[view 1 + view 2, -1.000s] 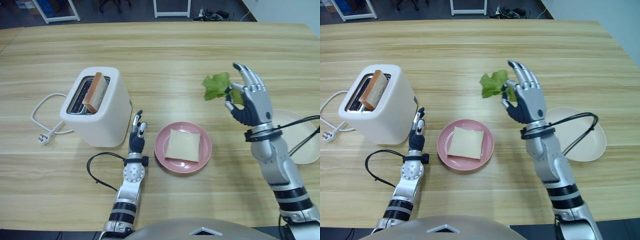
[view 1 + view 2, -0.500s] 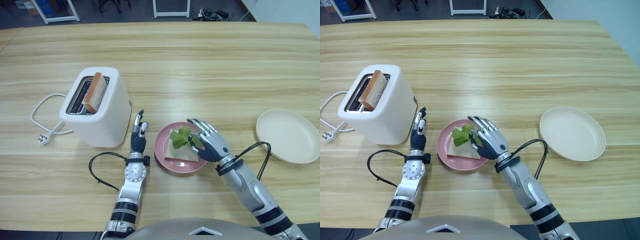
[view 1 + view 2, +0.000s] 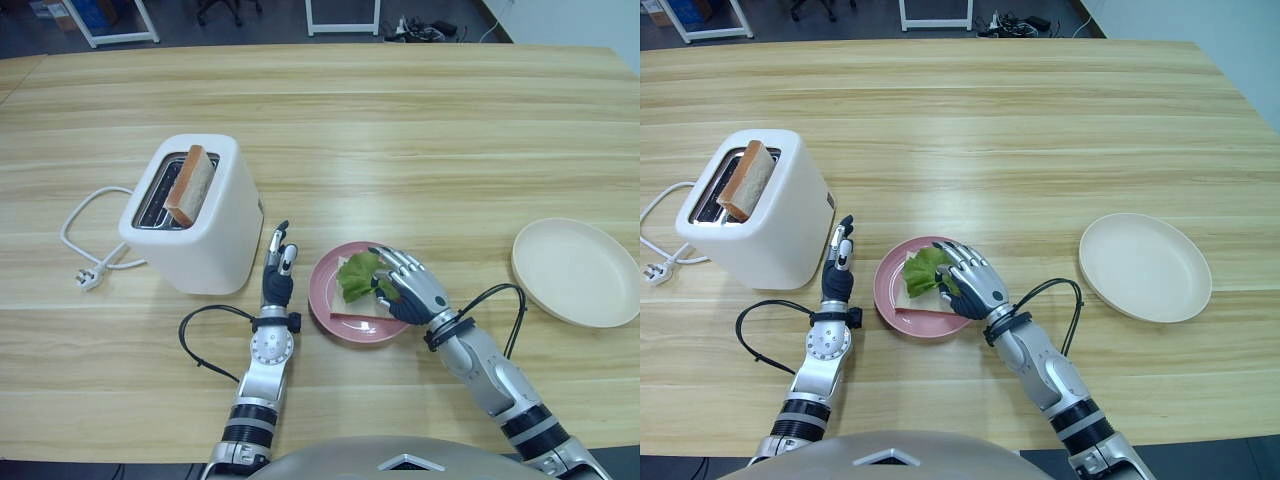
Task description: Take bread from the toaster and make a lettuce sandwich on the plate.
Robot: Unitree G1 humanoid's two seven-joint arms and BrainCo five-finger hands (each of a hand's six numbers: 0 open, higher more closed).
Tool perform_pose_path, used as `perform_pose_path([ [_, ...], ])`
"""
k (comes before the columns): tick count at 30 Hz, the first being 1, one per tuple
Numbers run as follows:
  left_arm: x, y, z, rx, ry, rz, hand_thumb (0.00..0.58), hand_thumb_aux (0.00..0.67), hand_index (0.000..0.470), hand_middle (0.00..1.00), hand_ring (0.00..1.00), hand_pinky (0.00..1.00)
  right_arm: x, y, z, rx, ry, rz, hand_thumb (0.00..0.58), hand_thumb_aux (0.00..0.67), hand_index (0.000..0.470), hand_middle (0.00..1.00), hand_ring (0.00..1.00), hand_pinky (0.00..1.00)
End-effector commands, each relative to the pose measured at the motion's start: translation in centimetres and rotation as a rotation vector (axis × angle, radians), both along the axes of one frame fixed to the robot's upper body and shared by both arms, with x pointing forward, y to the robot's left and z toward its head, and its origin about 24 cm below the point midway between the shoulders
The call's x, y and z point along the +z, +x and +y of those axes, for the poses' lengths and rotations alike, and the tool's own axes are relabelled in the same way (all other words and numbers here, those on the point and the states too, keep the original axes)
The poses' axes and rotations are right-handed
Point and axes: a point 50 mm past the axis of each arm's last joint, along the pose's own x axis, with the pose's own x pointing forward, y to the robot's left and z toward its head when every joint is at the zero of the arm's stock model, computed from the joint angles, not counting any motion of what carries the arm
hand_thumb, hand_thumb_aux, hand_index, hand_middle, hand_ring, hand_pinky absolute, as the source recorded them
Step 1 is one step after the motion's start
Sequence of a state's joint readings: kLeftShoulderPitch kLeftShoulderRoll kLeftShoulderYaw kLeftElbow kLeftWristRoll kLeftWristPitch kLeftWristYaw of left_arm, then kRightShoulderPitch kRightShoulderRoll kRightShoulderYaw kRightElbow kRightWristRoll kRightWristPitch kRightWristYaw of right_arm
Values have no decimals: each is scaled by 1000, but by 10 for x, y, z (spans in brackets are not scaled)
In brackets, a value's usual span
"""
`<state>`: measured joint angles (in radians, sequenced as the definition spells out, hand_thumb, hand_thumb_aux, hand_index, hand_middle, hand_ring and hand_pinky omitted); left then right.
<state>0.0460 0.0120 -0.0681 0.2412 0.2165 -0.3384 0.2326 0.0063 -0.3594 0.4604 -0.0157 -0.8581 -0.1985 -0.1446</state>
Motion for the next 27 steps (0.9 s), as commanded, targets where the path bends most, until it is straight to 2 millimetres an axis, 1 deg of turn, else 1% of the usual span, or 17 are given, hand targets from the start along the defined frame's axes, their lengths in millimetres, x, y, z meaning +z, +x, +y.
perform_pose_path([
  [1,-7,-3,0,2,12,37,0,0,0,0,0,0,8,0,4,17,36,-24,580,670,470,0,0,0],
  [5,-8,-4,0,4,12,42,0,0,0,0,0,0,12,-3,5,25,44,-30,580,670,470,0,0,0],
  [10,-8,-4,-1,3,13,42,0,0,0,0,0,0,-1,-7,4,42,-15,22,580,670,470,0,0,0],
  [11,-8,-4,-1,4,14,42,0,0,0,0,0,0,-4,-8,3,45,-35,32,579,641,450,0,0,0],
  [12,-8,-4,-1,5,14,43,0,0,0,0,0,0,-7,-8,3,49,-56,41,570,583,409,0,0,0],
  [13,-8,-4,0,6,15,44,0,0,0,0,0,0,-9,-9,2,53,-69,49,545,504,354,0,0,0],
  [15,-8,-4,0,6,15,44,0,0,0,0,0,0,-11,-9,1,56,-96,60,509,436,306,0,0,0],
  [16,-8,-4,0,6,16,44,0,0,0,0,0,0,-10,-9,-1,56,-100,60,474,384,269,0,0,0],
  [17,-8,-4,0,6,16,44,0,0,0,0,0,0,-9,-9,-2,54,-101,56,458,363,254,0,0,0],
  [18,-8,-4,1,6,17,45,0,0,0,0,0,0,-7,-8,-3,51,-96,52,385,281,197,0,0,0],
  [19,-8,-4,1,7,17,45,0,0,0,0,0,0,-4,-8,-5,46,-90,44,0,0,0,0,0,0],
  [22,-8,-4,2,8,19,45,0,0,0,0,0,0,10,-4,-8,23,-29,6,0,0,0,0,0,0],
  [24,-6,-4,1,5,25,31,0,0,0,0,0,0,28,0,-14,-3,90,-9,0,0,0,0,0,0],
  [26,4,-5,2,-3,45,-23,0,0,0,0,0,0,54,5,-25,-40,335,9,0,0,0,0,0,0],
  [27,16,-7,2,-13,51,-78,0,0,0,0,0,0,70,10,-34,-70,514,22,0,0,0,0,0,0],
])
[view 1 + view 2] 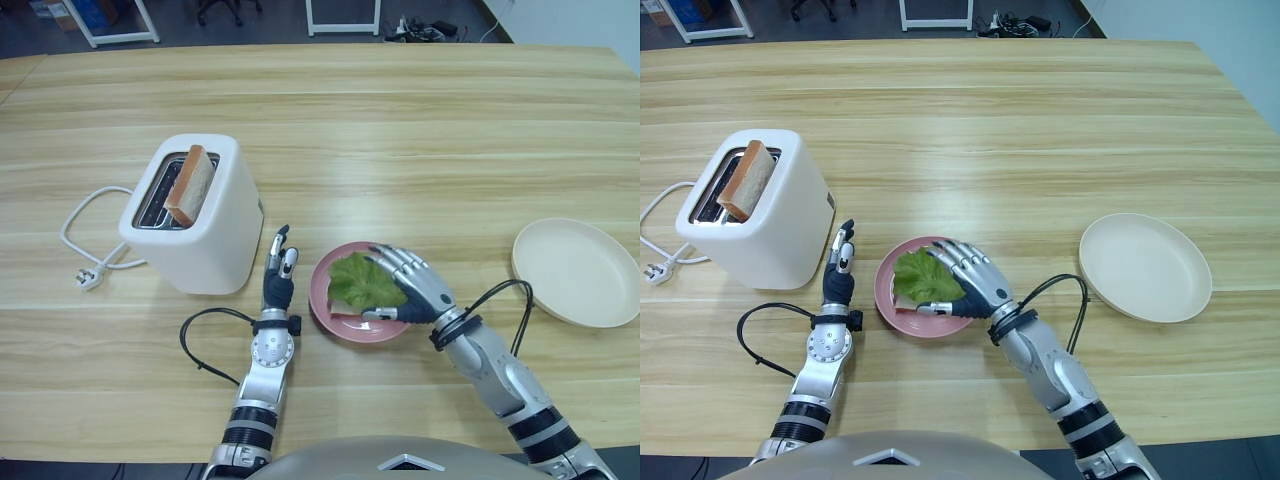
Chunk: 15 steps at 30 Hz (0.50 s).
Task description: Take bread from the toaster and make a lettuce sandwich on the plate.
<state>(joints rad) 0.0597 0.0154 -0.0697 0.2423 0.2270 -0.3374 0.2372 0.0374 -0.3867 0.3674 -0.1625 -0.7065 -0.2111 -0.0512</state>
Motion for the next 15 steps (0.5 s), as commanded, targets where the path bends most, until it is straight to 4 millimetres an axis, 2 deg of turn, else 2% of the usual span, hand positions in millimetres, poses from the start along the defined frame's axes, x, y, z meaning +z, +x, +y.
perform_pose_path([
  [1,37,-6,1,-29,36,-167,0,0,0,0,0,0,50,13,-31,-89,539,37,0,0,0,0,0,0],
  [3,96,-19,4,-62,59,-410,0,0,0,0,0,0,60,22,-54,-182,721,27,0,0,0,0,0,0],
  [5,151,-39,13,-60,211,-638,0,0,0,0,0,0,58,27,-71,-263,838,48,0,0,0,0,0,0],
  [7,180,-46,32,39,495,-704,0,0,0,0,0,0,49,28,-78,-309,908,89,0,0,0,0,0,0],
  [8,184,-43,45,137,695,-674,0,0,0,0,0,0,44,28,-78,-322,923,109,0,0,0,0,0,0],
  [10,175,-30,74,269,943,-495,0,0,0,0,0,0,37,28,-77,-333,936,139,0,0,0,0,0,0],
  [12,159,-23,94,332,985,-321,0,0,0,0,0,0,34,28,-74,-332,940,158,0,0,0,0,0,0],
  [15,140,-18,103,364,999,-172,0,0,0,0,0,0,33,29,-74,-332,944,159,0,0,0,0,0,0],
])
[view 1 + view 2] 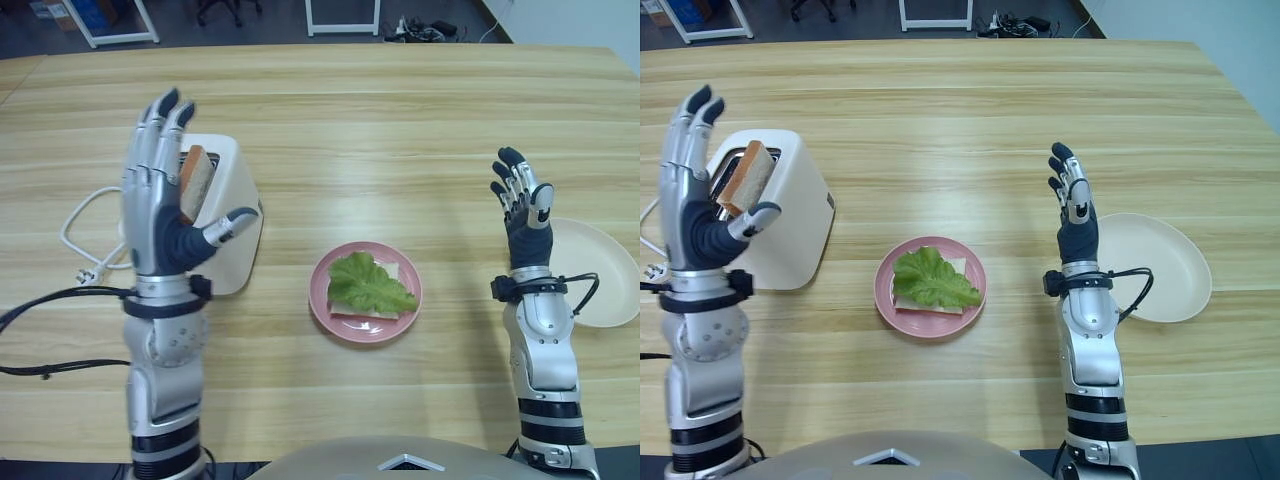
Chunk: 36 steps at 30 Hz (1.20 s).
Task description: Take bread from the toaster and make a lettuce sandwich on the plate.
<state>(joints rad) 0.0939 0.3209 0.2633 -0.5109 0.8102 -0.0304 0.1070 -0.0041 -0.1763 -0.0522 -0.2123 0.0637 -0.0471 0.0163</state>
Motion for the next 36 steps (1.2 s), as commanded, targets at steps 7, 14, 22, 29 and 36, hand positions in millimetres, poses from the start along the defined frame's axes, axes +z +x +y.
perform_pose_path([
  [7,-46,20,24,222,-59,306,0,0,0,0,0,0,-6,0,2,3,16,27,0,0,0,0,0,0],
  [14,-46,26,25,250,-93,301,534,481,337,0,0,0,-10,-1,4,9,8,40,0,0,0,0,0,0],
  [22,-33,23,22,258,-62,174,580,670,470,137,137,137,-12,-2,3,4,-3,51,0,0,0,0,0,0],
  [29,39,-18,-19,41,39,-570,580,670,470,1000,1000,1000,-17,-1,4,4,-9,67,0,0,0,0,0,0],
  [36,53,-35,-52,-386,-305,-663,580,670,470,1000,1000,1000,-18,0,3,-2,-6,75,0,0,0,0,0,0],
])
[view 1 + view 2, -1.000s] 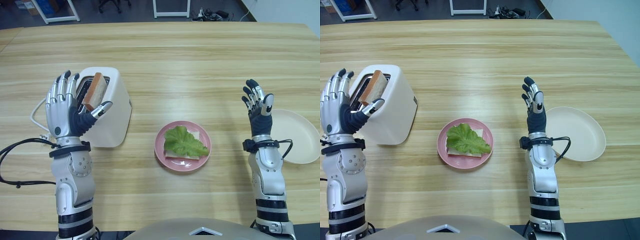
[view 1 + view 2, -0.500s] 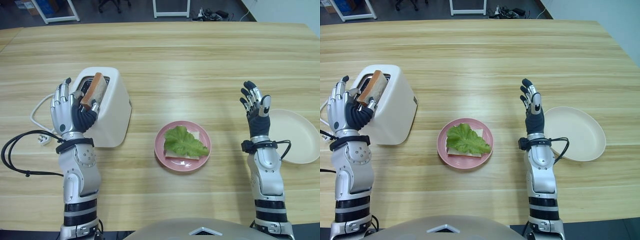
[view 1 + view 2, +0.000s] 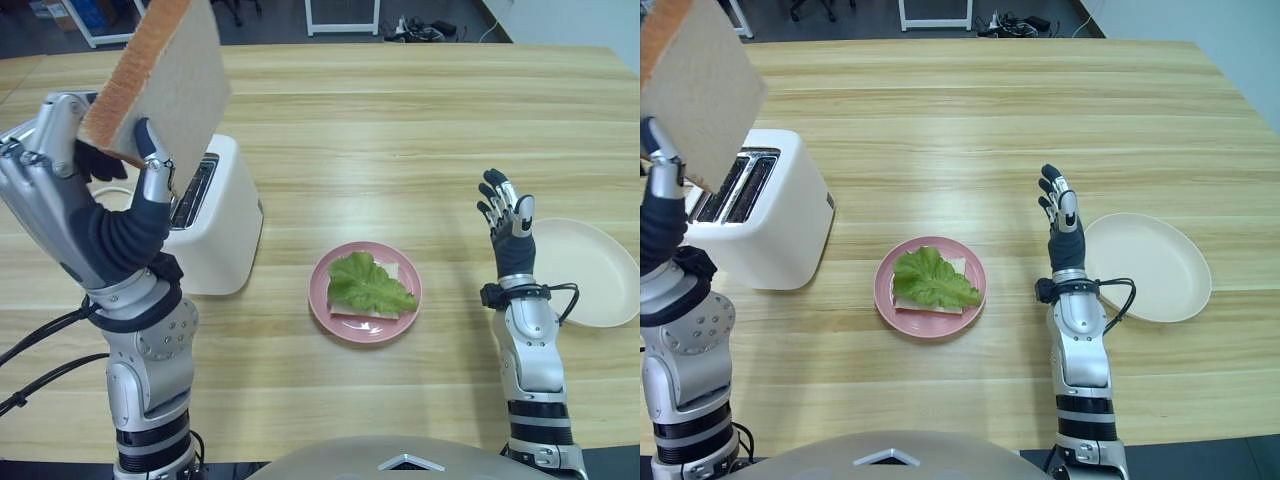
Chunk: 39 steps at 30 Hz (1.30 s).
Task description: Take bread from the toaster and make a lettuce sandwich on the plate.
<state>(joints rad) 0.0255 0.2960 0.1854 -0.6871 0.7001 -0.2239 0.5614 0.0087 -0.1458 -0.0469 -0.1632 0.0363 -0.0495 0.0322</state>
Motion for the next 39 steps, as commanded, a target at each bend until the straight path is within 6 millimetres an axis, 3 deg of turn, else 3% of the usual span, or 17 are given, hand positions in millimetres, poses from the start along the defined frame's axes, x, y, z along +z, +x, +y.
perform_pose_path([
  [1,-1,3,-18,-285,-134,63,580,670,470,1000,1000,1000,-3,0,0,-6,-8,14,0,0,0,0,0,0],
  [5,-17,26,-29,-589,-248,300,580,670,470,1000,1000,1000,-3,1,-1,-5,-7,16,0,0,0,0,0,0],
  [10,-67,76,-29,-925,-295,791,580,670,470,1000,1000,1000,1,3,-11,-46,-3,4,0,0,0,0,0,0],
  [14,-95,105,-33,-1051,-307,1023,580,670,470,1000,1000,1000,0,4,-12,-54,-3,8,0,0,0,0,0,0],
  [18,-123,116,-51,-1149,-249,1203,580,670,470,1000,1000,1000,-5,4,-9,-46,-2,23,0,0,0,0,0,0],
  [22,-143,129,-61,-1196,-297,1273,580,670,470,1000,1000,1000,-9,6,-9,-49,-1,37,0,0,0,0,0,0],
  [29,-148,126,-80,-1179,-372,1257,580,670,470,1000,1000,1000,-16,7,-7,-48,-4,55,0,0,0,0,0,0],
  [39,-163,98,-96,-952,-235,1344,580,670,470,1000,1000,1000,-20,7,-4,-47,-5,67,0,0,0,0,0,0],
])
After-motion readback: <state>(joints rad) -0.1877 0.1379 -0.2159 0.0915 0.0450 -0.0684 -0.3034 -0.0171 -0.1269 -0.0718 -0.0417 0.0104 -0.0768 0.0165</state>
